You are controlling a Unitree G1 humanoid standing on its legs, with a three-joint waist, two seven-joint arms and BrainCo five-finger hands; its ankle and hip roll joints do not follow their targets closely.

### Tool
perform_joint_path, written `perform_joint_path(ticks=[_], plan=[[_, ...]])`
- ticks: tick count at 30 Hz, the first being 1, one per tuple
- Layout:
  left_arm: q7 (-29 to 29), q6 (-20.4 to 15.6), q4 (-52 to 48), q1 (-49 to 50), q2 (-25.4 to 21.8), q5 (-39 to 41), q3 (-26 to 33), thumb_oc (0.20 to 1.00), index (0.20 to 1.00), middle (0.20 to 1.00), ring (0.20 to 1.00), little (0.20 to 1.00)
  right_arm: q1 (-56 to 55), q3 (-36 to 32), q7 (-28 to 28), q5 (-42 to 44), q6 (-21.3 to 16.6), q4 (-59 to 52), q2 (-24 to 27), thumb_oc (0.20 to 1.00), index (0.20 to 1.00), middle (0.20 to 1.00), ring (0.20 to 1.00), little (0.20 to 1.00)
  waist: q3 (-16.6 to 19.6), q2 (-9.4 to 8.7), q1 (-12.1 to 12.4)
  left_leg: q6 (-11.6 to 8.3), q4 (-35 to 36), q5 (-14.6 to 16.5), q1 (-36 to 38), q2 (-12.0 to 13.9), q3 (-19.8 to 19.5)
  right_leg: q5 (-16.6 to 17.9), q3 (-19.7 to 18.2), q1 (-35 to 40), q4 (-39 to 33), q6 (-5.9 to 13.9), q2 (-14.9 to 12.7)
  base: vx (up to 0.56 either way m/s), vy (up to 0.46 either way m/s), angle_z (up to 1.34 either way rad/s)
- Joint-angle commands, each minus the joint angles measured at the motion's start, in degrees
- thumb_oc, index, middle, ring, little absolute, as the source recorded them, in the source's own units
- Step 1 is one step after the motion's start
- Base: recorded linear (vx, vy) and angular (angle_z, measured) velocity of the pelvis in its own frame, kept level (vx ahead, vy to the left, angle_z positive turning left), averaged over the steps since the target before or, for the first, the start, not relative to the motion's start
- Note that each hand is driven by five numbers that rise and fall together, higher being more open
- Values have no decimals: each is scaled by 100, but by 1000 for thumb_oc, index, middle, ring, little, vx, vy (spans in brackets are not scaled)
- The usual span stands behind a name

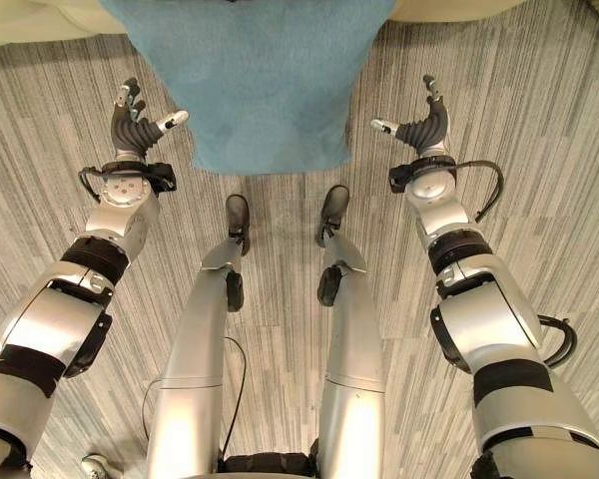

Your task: Pick up all the scattered cushions and arrange them neatly on the sofa.

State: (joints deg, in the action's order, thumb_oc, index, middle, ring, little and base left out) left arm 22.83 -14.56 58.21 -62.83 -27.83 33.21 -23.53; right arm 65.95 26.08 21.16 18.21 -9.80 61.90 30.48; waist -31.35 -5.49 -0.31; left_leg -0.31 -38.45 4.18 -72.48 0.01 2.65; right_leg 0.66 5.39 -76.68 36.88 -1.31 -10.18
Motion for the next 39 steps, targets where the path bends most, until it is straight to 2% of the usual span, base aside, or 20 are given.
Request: perform_joint_path(ticks=[1, 7, 11, 21, 22, 23, 24, 28, 32, 33, 34, 35, 37, 39], plan=[[95, -168, 114, -80, -210, 182, 257, 1000, 1000, 1000, 1000, 1000, 105, 240, 123, 238, -228, 15, 424, 1000, 1000, 1000, 1000, 1000, 226, 224, -44, -287, 320, -48, 61, -7, -469, -438, -470, 291, 258, 828, -226, 28, 3, 4], [133, -76, 551, -779, -380, 211, 26, 1000, 1000, 1000, 1000, 1000, 723, 522, 112, 411, -246, 160, 431, 1000, 1000, 1000, 1000, 1000, 295, 176, -64, -268, 169, -32, -460, -34, -430, -436, -546, -225, 336, 849, -197, 21, 12, -1], [147, -51, 640, -1166, -320, 352, -76, 1000, 1000, 1000, 1000, 1000, 986, 620, 117, 597, -245, 205, 368, 1000, 1000, 1000, 1000, 1000, 332, 175, -81, -247, 74, -18, -713, -76, -428, -468, -582, -466, 422, 849, -203, 52, 14, -1], [110, -62, 409, -2063, 97, 368, -711, 1000, 1000, 1000, 1000, 1000, 1887, 1102, 81, 802, -177, 489, 150, 1000, 1000, 1000, 1000, 1000, 366, 268, -45, -239, 84, -99, -1006, -114, -391, -455, -675, -835, 541, 901, -210, 20, 6, 0], [113, -99, 338, -2238, 368, 399, -797, 1000, 1000, 1000, 1000, 1000, 2092, 1249, 35, 823, -143, 571, -13, 1000, 1000, 1000, 1000, 1000, 367, 315, -4, -240, 46, -132, -1082, -131, -384, -470, -687, -921, 625, 896, -203, 0, 0, 0], [113, -100, 341, -2244, 370, 400, -795, 1000, 1000, 1000, 1000, 1000, 2102, 1255, 31, 827, -145, 579, -12, 1000, 1000, 1000, 1000, 1000, 368, 320, -5, -240, 43, -131, -1090, -133, -385, -472, -686, -929, 629, 896, -205, 12, -27, 6], [148, -125, 269, -2314, 612, 412, -847, 1000, 1000, 1000, 1000, 1000, 2214, 1327, 2, 826, -111, 695, -194, 1000, 1000, 1000, 1000, 1000, 376, 359, 43, -249, 24, -141, -1133, -134, -390, -486, -665, -968, 657, 893, -228, 3, -16, 9], [237, -240, 28, -2449, 859, 395, -903, 1000, 1000, 1000, 1000, 1000, 2424, 1478, -10, 835, -145, 615, -527, 1000, 1000, 1000, 1000, 1000, 409, 435, 132, -239, -84, -153, -1262, -166, -399, -521, -673, -1103, 743, 884, -208, 5, -6, 4], [247, -302, -100, -2461, 907, 464, -884, 1000, 1000, 1000, 1000, 1000, 2571, 1664, -103, 970, -219, 241, -1019, 1000, 1000, 1000, 1000, 1000, 462, 472, 190, -233, -91, -195, -1347, -180, -403, -557, -688, -1263, 875, 875, -205, 0, 0, 0], [254, -345, -174, -2395, 916, 530, -841, 1000, 1000, 1000, 1000, 1000, 2511, 1631, -145, 1158, -304, 28, -1163, 536, 536, 536, 536, 536, 492, 465, 186, -233, -100, -196, -1377, -186, -406, -566, -693, -1307, 899, 869, -197, 0, 0, 0], [274, -381, -262, -2349, 948, 580, -794, 514, 514, 514, 514, 514, 2484, 1589, -172, 1311, -400, -205, -1311, 250, 250, 250, 250, 250, 499, 462, 191, -233, -109, -196, -1390, -183, -415, -574, -695, -1318, 912, 866, -192, 17, -9, 3], [307, -407, -371, -2273, 951, 577, -768, 200, 200, 200, 200, 200, 2401, 1532, -158, 1389, -470, -414, -1390, 200, 200, 200, 200, 200, 516, 460, 187, -229, -112, -196, -1390, -186, -419, -585, -694, -1319, 928, 859, -185, 0, 0, 0], [350, -501, -782, -1989, 872, 576, -631, 200, 200, 200, 200, 200, 2103, 1369, -268, 1615, -732, -1265, -1709, 200, 200, 200, 200, 200, 559, 449, 164, -239, -93, -209, -1370, -170, -390, -602, -683, -1321, 945, 840, -159, 8, 3, 2], [322, -538, -925, -1803, 796, 660, -536, 200, 200, 200, 200, 200, 1924, 1405, -294, 1361, -756, -1654, -1755, 200, 200, 200, 200, 200, 629, 416, 130, -244, -53, -227, -1357, -162, -381, -590, -654, -1320, 929, 831, -148, 0, 0, 0]])
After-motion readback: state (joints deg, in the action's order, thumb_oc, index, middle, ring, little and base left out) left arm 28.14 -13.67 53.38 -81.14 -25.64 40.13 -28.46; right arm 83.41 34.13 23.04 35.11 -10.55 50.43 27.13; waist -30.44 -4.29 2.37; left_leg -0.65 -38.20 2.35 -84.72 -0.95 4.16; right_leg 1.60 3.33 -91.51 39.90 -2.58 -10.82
